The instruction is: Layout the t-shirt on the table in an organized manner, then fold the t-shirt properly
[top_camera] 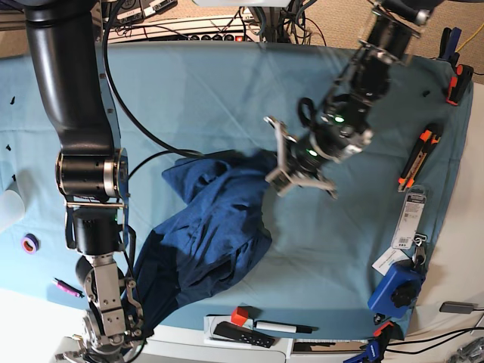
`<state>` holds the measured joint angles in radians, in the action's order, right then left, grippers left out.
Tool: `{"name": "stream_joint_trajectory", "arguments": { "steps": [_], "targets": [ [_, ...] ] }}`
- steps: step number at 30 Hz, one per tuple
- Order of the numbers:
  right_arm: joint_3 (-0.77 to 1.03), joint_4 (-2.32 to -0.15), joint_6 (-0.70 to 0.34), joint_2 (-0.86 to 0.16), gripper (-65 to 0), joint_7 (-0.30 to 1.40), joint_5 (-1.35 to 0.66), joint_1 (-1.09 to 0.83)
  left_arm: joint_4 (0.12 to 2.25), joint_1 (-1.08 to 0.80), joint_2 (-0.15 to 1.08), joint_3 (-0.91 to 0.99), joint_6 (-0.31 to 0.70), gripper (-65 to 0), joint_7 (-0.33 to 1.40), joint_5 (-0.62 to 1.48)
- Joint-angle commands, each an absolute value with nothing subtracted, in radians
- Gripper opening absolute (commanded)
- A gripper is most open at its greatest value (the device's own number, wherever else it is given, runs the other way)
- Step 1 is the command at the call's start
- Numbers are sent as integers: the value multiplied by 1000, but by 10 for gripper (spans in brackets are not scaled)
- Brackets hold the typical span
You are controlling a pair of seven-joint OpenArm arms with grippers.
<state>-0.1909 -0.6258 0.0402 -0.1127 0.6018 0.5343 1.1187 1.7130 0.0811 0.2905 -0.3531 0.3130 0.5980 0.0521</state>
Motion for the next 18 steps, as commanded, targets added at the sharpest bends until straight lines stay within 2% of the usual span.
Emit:
{"name": "stream_joint_trajectory", "arguments": {
  "steps": [1, 7, 12, 18],
  "targets": [
    [-191, -644, 56, -131, -650, 584, 548, 1157, 1766, 99, 310, -332, 310, -650, 588, 56],
    [-191, -645, 55, -194, -650, 602, 547, 1093, 1959, 97, 395, -171, 296, -650, 661, 205],
    [-191, -649, 51, -255, -650, 632, 546, 1055, 2050, 72, 416, -19, 353, -650, 677, 296],
    [-191, -754, -36, -320, -650, 728, 478, 1028, 2128, 60, 416, 168, 400, -650, 695, 425]
  ]
}}
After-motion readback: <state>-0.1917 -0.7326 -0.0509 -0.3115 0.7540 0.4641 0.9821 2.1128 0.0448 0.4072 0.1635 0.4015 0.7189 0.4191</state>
